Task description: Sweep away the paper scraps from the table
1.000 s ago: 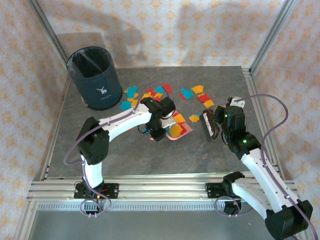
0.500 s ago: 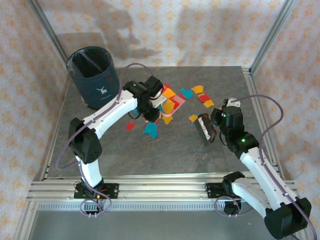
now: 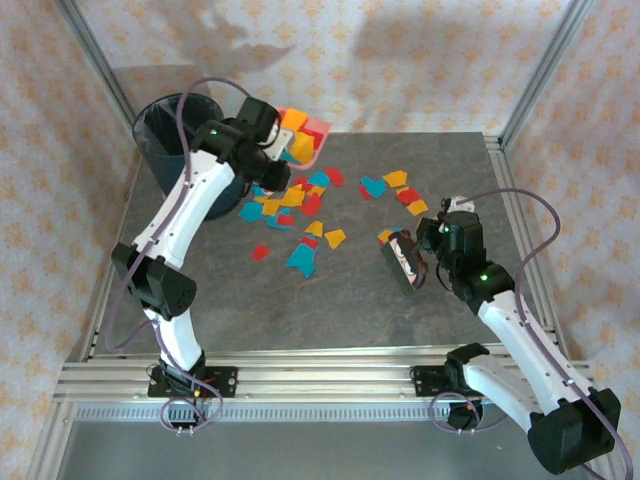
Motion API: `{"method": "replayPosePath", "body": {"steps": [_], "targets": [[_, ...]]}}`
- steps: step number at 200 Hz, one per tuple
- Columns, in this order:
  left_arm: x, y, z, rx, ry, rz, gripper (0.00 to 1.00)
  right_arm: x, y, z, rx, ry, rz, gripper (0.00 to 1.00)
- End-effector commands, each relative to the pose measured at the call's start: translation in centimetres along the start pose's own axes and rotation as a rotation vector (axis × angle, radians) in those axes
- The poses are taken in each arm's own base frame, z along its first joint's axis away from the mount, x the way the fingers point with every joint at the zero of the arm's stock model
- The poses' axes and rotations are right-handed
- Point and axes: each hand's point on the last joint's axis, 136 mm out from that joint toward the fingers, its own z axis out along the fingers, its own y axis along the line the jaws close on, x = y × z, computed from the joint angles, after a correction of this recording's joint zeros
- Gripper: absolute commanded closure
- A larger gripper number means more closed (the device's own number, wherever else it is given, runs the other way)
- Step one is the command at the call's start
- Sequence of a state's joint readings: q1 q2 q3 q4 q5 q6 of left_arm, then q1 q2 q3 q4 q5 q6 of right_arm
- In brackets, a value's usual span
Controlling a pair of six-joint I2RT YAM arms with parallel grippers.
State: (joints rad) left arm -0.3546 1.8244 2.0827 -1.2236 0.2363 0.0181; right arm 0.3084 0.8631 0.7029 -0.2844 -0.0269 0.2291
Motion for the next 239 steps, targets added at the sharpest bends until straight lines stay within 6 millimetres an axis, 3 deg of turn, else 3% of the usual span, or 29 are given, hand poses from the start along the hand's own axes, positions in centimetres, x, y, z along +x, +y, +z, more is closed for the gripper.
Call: {"method": "replayPosePath", "body": {"steps": [1, 108, 239], "targets": [[-0.6, 0.8, -0.9, 0.005, -0.013, -0.067, 1.00, -0.9, 0.5, 0.0, -0.021, -0.033, 0.021, 1.00], [-5.2, 7.2, -3.3, 0.136, -0.205, -0.404, 1.00, -1.1, 0.8, -0.3, -0.033, -0.022, 0.028, 1.00], [-8.3, 11.4, -3.8, 0.431, -0.376, -0.723, 1.00, -0.6, 0.8, -0.6, -0.039, 0.000, 0.030, 1.00]]}}
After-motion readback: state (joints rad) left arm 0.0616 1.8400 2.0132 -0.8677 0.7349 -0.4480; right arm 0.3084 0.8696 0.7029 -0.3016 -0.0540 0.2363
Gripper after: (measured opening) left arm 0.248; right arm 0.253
